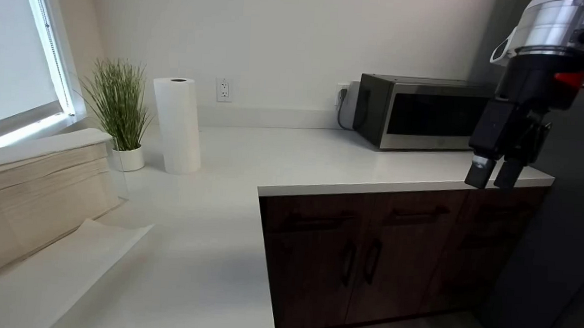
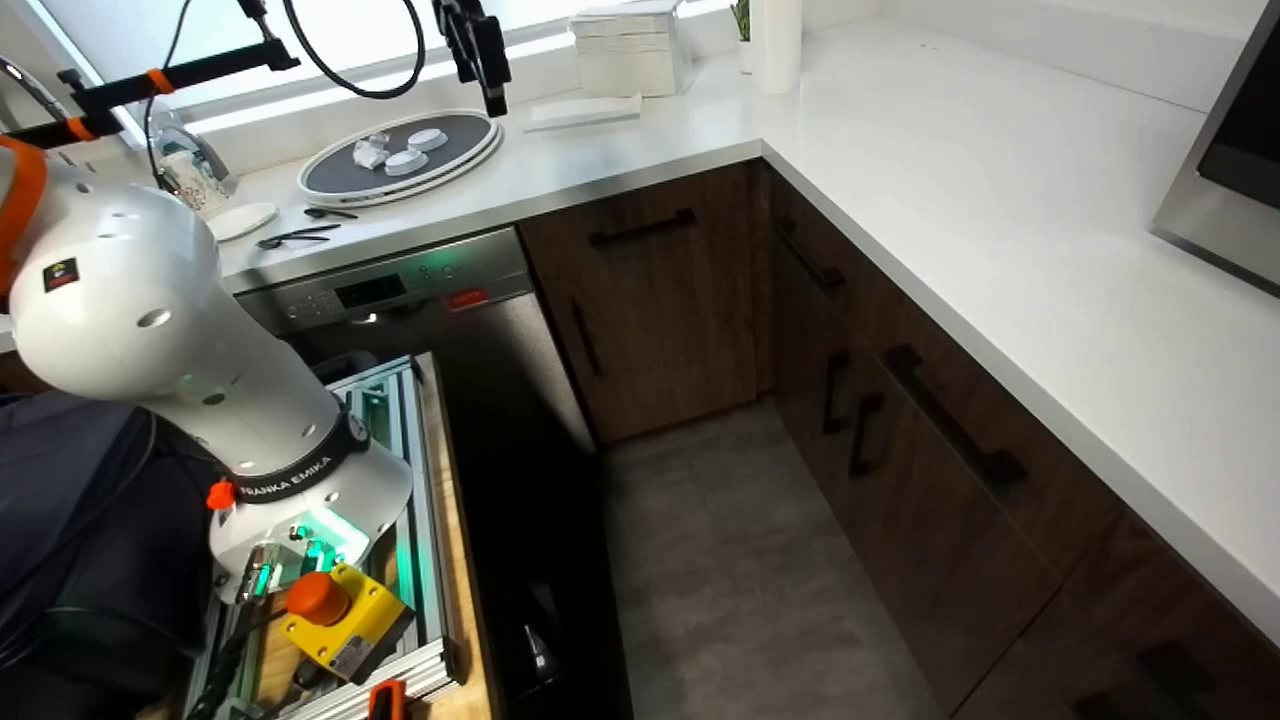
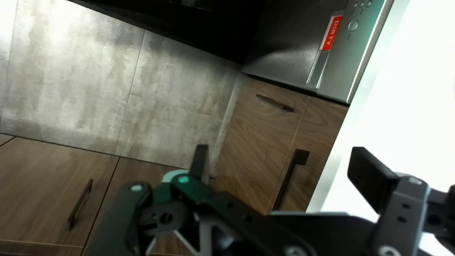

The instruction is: Open the drawer

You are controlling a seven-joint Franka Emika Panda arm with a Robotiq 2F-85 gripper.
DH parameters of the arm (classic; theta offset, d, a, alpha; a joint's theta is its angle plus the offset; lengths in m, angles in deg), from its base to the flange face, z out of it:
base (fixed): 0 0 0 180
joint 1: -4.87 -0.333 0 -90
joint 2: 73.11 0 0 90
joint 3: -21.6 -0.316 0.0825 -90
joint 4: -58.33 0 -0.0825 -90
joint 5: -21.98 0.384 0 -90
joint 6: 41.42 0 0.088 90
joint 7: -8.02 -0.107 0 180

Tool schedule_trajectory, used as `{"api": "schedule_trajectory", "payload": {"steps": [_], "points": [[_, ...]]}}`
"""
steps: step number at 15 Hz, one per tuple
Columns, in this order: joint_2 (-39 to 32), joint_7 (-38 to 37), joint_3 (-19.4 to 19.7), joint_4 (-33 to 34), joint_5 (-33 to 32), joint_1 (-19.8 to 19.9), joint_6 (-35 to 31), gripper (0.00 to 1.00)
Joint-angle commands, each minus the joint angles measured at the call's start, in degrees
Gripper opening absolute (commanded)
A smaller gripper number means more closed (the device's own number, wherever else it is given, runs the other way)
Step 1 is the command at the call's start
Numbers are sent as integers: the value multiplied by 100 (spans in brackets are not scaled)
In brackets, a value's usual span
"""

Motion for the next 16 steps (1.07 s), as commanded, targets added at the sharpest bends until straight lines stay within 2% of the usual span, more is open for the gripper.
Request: {"api": "schedule_trajectory", "payload": {"steps": [1, 6, 8, 13, 16], "points": [[4, 41, -74, 14, 41, 95, 28, 100], [4, 41, -74, 14, 41, 95, 28, 100], [-333, -46, -157, 142, 124, 110, -288, 100], [-1279, -674, -628, 255, -332, 356, -2091, 100], [-1901, -1169, -773, 241, -619, 479, -3098, 100]]}}
